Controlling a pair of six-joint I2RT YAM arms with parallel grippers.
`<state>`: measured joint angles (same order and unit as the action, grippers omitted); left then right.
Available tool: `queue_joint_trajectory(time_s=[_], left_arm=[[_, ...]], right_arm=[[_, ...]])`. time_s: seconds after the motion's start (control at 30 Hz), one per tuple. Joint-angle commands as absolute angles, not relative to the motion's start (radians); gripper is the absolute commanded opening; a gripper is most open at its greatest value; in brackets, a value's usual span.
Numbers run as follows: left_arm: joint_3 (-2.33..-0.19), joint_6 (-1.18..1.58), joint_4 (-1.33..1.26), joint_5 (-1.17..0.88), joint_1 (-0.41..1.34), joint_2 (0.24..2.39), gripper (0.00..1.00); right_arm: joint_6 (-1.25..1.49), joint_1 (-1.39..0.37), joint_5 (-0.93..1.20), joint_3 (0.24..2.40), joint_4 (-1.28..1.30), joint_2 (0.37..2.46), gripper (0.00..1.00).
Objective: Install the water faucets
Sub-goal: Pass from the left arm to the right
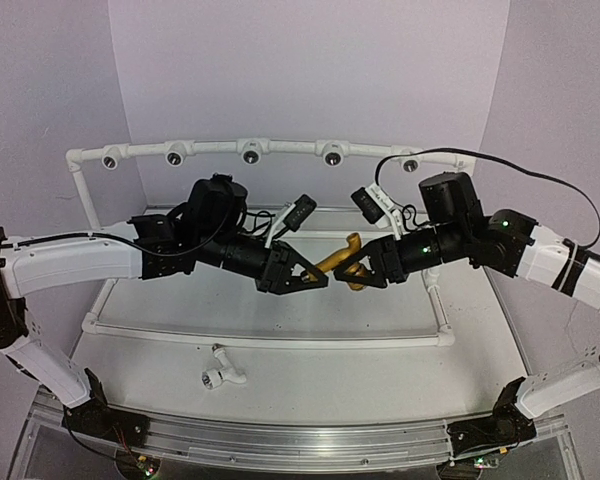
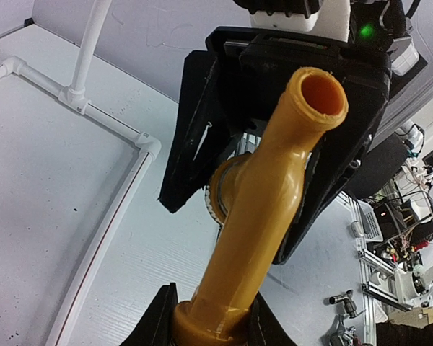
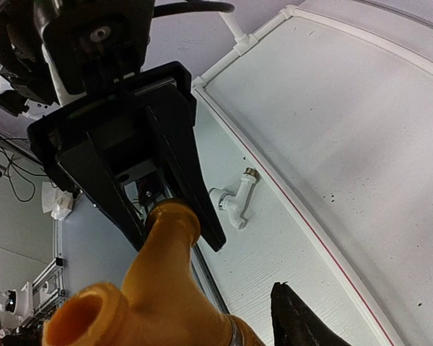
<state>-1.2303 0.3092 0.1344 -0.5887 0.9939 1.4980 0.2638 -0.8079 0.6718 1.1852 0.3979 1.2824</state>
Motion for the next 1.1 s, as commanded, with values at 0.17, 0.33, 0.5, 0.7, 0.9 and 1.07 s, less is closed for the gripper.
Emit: queue_joint_trajectory(time_s=[0.17,0.33,0.5,0.7,0.9,1.07], left_arm=[[-1.303,0.281,0.141,-0.623,0.997,1.543,0.0],[-1.3,0.279,0.148,-0.622,0.998,1.547,0.0],[-1.3,0.279,0.148,-0.619,0.997,1.54,0.0],[-1.299,0.28,0.148,-0.619,0.997,1.537,0.0],[-1.284,0.279,0.147,-0.606,0.997,1.518,0.0],[-1.277,0.276,0.147,-0.599,0.996,1.506,0.0]], right_arm=[[0.237,-0.836,0.806,1.24,0.3,1.316,0.55],[0.23,-0.836,0.766,1.217,0.296,1.272,0.66],[0.233,-0.836,0.802,1.198,0.296,1.269,0.57],[0.218,-0.838,0.843,1.189,0.311,1.295,0.4],[0.196,-0.838,0.836,1.19,0.343,1.3,0.44],[0.164,-0.839,0.829,1.192,0.396,1.296,0.45]])
